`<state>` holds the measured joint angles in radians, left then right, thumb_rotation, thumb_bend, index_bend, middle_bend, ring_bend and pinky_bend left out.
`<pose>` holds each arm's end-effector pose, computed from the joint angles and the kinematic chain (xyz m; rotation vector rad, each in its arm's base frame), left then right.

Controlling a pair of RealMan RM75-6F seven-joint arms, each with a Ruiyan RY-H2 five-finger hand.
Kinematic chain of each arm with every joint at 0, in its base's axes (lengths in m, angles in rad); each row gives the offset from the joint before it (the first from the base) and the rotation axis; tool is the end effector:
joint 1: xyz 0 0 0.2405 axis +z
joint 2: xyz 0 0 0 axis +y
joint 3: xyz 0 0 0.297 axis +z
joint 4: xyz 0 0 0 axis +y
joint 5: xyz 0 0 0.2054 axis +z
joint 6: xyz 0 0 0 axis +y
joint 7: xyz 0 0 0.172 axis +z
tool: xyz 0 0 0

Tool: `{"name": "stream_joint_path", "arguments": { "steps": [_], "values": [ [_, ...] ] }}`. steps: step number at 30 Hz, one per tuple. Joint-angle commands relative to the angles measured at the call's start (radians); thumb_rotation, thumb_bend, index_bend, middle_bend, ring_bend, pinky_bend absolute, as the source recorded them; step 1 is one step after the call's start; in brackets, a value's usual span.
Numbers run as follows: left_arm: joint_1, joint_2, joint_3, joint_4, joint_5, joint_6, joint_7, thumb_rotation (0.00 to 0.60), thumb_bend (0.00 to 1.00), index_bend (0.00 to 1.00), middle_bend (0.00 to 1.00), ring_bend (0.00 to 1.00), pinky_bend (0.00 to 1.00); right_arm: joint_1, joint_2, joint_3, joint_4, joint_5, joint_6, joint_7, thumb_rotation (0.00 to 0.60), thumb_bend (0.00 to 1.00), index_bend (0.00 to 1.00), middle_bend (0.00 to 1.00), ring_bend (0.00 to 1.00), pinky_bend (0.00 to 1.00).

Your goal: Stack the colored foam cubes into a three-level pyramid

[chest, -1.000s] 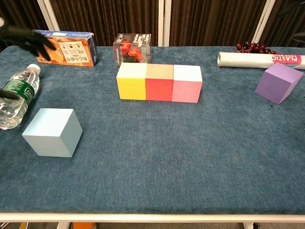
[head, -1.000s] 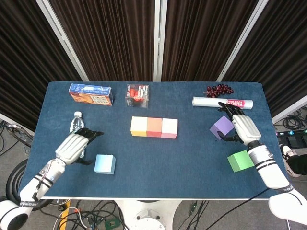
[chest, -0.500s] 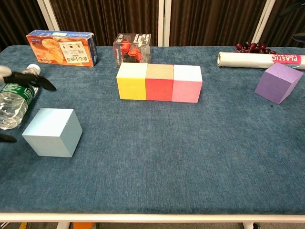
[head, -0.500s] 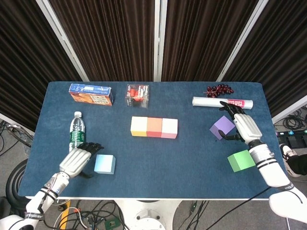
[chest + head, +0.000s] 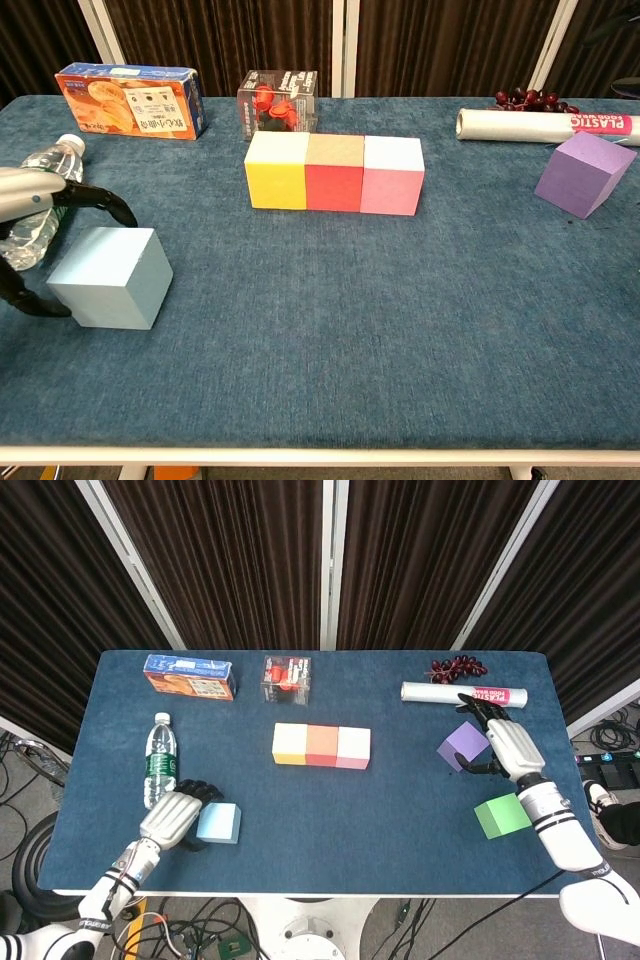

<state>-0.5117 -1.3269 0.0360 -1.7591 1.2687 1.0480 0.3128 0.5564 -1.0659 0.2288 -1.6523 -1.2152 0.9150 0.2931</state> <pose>-0.2406 0.2860 0.0191 -1.9334 -1.0809 -0.7847 -0.2472 -0.3840 0.1533 1.5321 -1.3095 1.1035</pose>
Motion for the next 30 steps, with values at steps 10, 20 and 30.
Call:
{"name": "stream_joint_path", "arguments": {
  "steps": [10, 20, 30],
  "values": [
    [-0.010, -0.006, -0.053, 0.024, 0.031, -0.003, -0.099, 0.600, 0.12, 0.40, 0.49, 0.37, 0.26, -0.014, 0.006, 0.002, -0.001, -0.005, 0.018, 0.020, 0.600, 0.28, 0.00, 0.17, 0.00, 0.00],
    [-0.130, 0.130, -0.245, -0.076, -0.007, -0.059, -0.198, 0.600, 0.12, 0.40, 0.50, 0.38, 0.27, -0.036, 0.025, 0.003, -0.003, -0.011, 0.039, 0.051, 0.600, 0.28, 0.00, 0.17, 0.00, 0.00],
    [-0.371, 0.084, -0.355, 0.090, -0.136, -0.307, -0.203, 0.600, 0.12, 0.40, 0.49, 0.38, 0.24, -0.054, 0.038, 0.004, 0.000, -0.015, 0.055, 0.073, 0.600, 0.28, 0.00, 0.17, 0.00, 0.00]
  ]
}}
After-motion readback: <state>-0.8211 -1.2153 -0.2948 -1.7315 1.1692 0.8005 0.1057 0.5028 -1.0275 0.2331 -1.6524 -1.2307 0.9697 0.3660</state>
